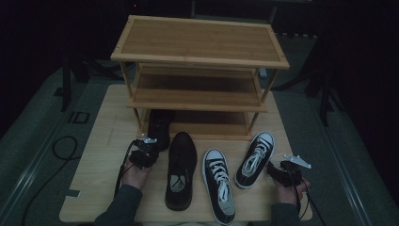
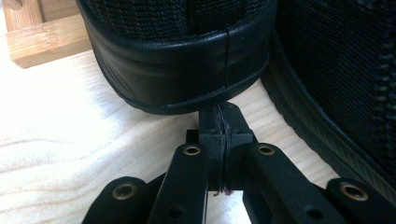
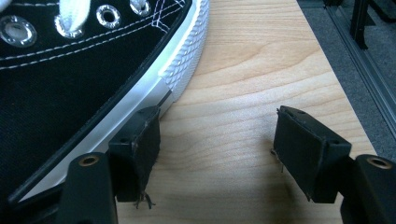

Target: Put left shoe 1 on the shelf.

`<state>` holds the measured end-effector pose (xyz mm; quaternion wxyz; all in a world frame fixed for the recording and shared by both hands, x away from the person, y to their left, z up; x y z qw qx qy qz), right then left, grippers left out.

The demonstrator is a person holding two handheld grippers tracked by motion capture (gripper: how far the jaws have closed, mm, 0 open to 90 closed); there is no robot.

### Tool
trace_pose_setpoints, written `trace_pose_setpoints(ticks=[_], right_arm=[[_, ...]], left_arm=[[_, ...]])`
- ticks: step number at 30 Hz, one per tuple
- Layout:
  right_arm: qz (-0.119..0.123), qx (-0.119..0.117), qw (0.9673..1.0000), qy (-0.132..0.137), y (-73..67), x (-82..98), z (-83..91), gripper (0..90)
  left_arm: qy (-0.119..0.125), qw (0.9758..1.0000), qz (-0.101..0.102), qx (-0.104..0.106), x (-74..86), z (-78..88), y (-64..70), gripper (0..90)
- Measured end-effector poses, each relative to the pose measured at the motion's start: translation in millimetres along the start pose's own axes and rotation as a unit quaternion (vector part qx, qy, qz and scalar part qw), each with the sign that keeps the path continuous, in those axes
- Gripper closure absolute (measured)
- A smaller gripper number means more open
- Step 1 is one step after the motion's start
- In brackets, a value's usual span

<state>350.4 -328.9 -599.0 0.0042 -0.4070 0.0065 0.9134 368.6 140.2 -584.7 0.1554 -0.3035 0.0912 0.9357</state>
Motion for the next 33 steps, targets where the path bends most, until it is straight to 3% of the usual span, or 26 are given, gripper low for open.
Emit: trace_pose_setpoints(ticks=[12,22,33], right_arm=[[0.0,0.0,1.0,0.0,0.0,0.0,0.0,31.3],[0.0,0.0,1.0,0.0,0.0,0.0,0.0,31.3],[0.0,0.0,1.0,0.0,0.0,0.0,0.0,31.3]], left_arm=[[-0.007,1.0,-0.002,-0.004,-15.8,-14.2,1.2,89.1],[-0.011,0.9998,0.01,-0.012,-26.3,-23.7,-5.9,89.1],[-0.013,0.9995,0.026,-0.015,-27.3,-25.0,-14.9,88.2]])
Point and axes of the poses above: each handheld gripper's, and its own axes: z roughly backward along the jaws, x roughly out of its underside, y roughly to its right, the point moved 6 cm from there along -z, roughly forward along the jaws, and after that the axes turned 1 degree about z, right-handed, at the moved point
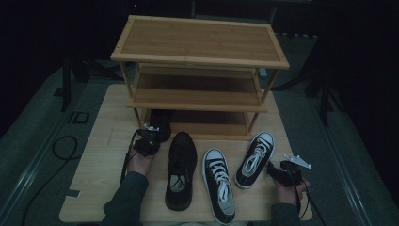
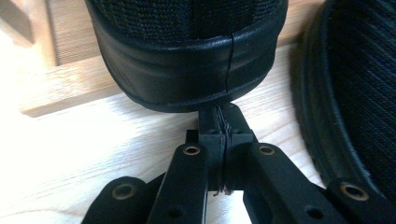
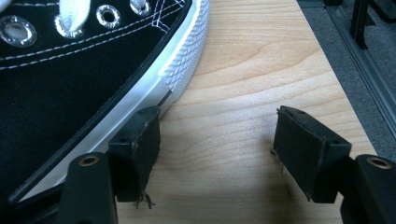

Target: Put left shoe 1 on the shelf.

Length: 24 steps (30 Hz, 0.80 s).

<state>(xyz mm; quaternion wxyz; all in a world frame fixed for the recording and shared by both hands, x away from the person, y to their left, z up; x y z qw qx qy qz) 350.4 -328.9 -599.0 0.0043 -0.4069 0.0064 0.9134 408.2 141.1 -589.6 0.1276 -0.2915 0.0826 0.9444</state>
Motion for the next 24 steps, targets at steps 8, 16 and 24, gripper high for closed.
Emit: trace_pose_setpoints(ticks=[8,16,24], right_arm=[[0.0,0.0,1.0,0.0,0.0,0.0,0.0,31.3],[0.0,0.0,1.0,0.0,0.0,0.0,0.0,31.3],[0.0,-0.001,1.0,0.0,0.0,-0.1,-0.1,31.3]], left_arm=[[0.008,0.9999,-0.006,0.007,1.8,6.9,3.4,84.3],[0.031,0.9992,-0.019,0.015,1.2,29.1,7.8,73.2],[0.049,0.9967,-0.02,0.061,5.0,52.1,17.9,64.0]])
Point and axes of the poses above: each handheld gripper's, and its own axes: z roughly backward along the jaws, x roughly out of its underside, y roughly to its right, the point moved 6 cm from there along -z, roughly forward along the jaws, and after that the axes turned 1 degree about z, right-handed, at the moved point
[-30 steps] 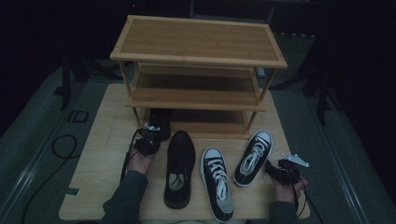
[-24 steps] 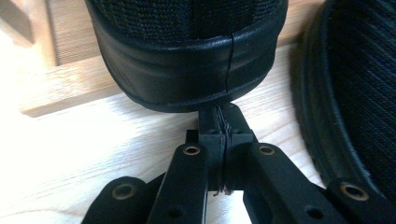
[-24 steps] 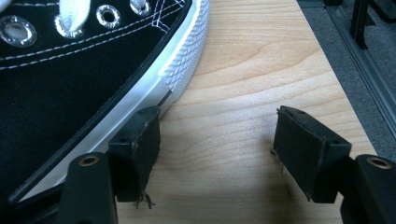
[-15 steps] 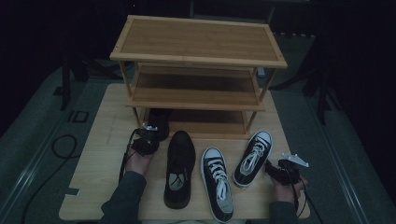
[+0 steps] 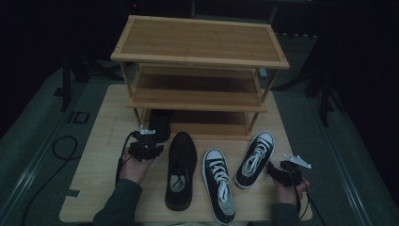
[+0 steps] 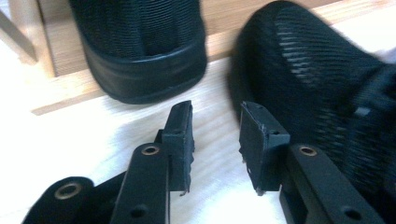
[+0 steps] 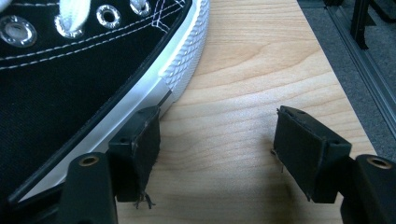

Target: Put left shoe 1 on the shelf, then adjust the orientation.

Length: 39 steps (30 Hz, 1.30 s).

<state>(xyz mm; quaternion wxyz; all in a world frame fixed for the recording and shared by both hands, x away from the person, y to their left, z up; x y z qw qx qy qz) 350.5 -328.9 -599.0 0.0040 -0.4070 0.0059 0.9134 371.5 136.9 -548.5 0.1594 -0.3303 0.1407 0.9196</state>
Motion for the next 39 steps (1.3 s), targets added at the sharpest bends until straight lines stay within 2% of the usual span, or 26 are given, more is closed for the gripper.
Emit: trace_pose_setpoints(ticks=[8,14,23,31,39], right_arm=[[0.0,0.0,1.0,0.0,0.0,0.0,0.0,31.3],[0.0,0.0,1.0,0.0,0.0,0.0,0.0,31.3],[0.0,0.0,1.0,0.0,0.0,0.0,0.0,31.3],[0.0,0.0,1.0,0.0,0.0,0.0,0.0,31.3],[0.0,0.0,1.0,0.0,0.0,0.0,0.0,31.3]], left_arm=[[0.012,0.9991,-0.012,0.039,-1.4,25.4,14.8,59.6],[0.017,0.9984,-0.024,0.049,-0.5,36.6,24.4,57.4],[0.019,0.9961,-0.042,0.075,-4.5,54.1,42.2,56.4],[0.004,0.9938,-0.063,0.091,-4.8,58.8,55.5,53.6],[0.001,0.9924,-0.073,0.099,-3.6,64.7,66.2,53.0]])
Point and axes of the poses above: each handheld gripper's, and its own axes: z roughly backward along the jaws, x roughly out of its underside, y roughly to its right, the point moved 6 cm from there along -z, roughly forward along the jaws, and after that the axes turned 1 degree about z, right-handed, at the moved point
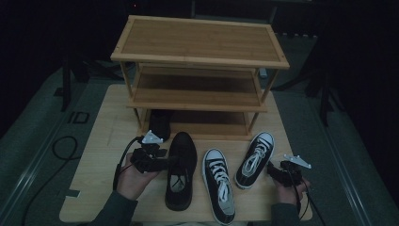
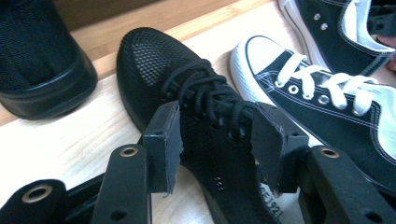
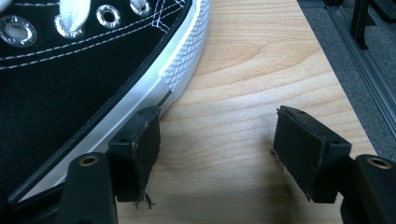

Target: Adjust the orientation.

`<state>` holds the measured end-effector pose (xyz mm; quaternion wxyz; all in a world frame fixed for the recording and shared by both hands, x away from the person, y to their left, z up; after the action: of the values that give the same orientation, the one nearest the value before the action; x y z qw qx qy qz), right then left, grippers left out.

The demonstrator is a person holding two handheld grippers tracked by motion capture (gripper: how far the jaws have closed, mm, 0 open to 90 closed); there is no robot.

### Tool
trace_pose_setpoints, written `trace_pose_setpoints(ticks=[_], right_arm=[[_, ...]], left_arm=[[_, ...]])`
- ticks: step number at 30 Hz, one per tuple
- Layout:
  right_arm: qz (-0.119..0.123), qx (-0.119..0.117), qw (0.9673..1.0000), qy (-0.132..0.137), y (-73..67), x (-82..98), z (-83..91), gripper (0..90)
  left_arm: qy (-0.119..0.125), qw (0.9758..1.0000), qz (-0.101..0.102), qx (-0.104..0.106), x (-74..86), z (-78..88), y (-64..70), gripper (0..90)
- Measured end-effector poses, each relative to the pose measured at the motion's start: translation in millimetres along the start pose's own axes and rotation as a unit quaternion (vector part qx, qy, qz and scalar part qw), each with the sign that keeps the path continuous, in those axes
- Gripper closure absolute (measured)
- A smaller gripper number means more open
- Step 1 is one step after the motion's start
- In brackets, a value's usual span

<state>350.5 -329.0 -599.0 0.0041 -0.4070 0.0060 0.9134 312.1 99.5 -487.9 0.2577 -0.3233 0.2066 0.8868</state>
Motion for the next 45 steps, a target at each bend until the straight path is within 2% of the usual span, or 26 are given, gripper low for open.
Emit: trace_pose_setpoints(ticks=[5,7,11,15,17,20,23,25,27,29,33,35,37,41,42,43,44,45], right_arm=[[0.0,0.0,1.0,0.0,0.0,0.0,0.0,31.3],[0.0,0.0,1.0,0.0,0.0,0.0,0.0,31.3],[0.0,0.0,1.0,0.0,0.0,0.0,0.0,31.3],[0.0,0.0,1.0,0.0,0.0,0.0,0.0,31.3],[0.0,0.0,1.0,0.0,0.0,0.0,0.0,31.3],[0.0,0.0,1.0,0.0,0.0,0.0,0.0,31.3],[0.0,0.0,1.0,0.0,0.0,0.0,0.0,31.3],[0.0,0.0,1.0,0.0,0.0,0.0,0.0,31.3],[0.0,0.0,1.0,0.0,0.0,0.0,0.0,31.3],[0.0,0.0,1.0,0.0,0.0,0.0,0.0,31.3],[0.0,0.0,1.0,0.0,0.0,0.0,0.0,31.3],[0.0,0.0,1.0,0.0,0.0,0.0,0.0,31.3],[0.0,0.0,1.0,0.0,0.0,0.0,0.0,31.3],[0.0,0.0,1.0,0.0,0.0,0.0,0.0,31.3],[0.0,0.0,1.0,0.0,0.0,0.0,0.0,31.3],[0.0,0.0,1.0,0.0,0.0,0.0,0.0,31.3],[0.0,0.0,1.0,0.0,0.0,0.0,0.0,31.3],[0.0,0.0,1.0,0.0,0.0,0.0,0.0,31.3]], left_arm=[[-0.005,1.0,-0.004,0.006,1.5,1.2,5.6,52.9],[-0.015,0.9998,-0.012,0.009,4.1,-0.4,10.6,52.9],[-0.029,0.9995,-0.012,0.005,8.6,-6.4,14.4,53.3],[-0.049,0.9986,-0.014,-0.012,14.8,-13.2,14.6,56.0],[-0.063,0.9975,-0.013,-0.029,17.8,-15.8,12.9,61.9],[-0.081,0.9961,-0.007,-0.034,19.6,-18.7,9.9,65.7],[-0.092,0.9947,-0.02,-0.042,18.7,-19.2,11.4,73.5],[-0.096,0.9924,-0.033,-0.069,17.6,-18.6,10.0,81.3],[-0.096,0.9905,-0.035,-0.092,15.9,-18.0,5.5,86.0],[-0.097,0.9891,-0.034,-0.105,14.4,-17.6,-0.2,86.5],[-0.102,0.9887,-0.029,-0.106,12.2,-22.8,-7.0,85.4],[-0.11,0.9877,-0.033,-0.107,12.3,-30.4,-8.7,84.1],[-0.108,0.987,-0.043,-0.111,11.9,-35.9,-10.5,83.2],[-0.084,0.9916,-0.018,-0.097,9.9,-38.6,-13.8,87.5],[-0.084,0.9916,-0.018,-0.097,9.9,-38.6,-13.8,87.6],[-0.068,0.9946,-0.006,-0.078,9.4,-38.8,-15.1,87.6],[-0.062,0.9959,0.01,-0.065,9.6,-39.2,-17.6,87.8],[-0.058,0.9963,0.016,-0.061,9.4,-39.7,-18.5,87.8]])
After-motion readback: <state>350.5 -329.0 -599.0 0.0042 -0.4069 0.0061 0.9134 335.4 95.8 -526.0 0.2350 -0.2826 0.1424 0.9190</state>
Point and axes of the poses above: each handheld gripper's, and its own axes: z roughly backward along the jaws, x roughly out of its underside, y roughly to its right, the point moved 6 cm from there along -z, roughly forward along the jaws, and after that the axes turned 1 degree about z, right-handed, at the moved point
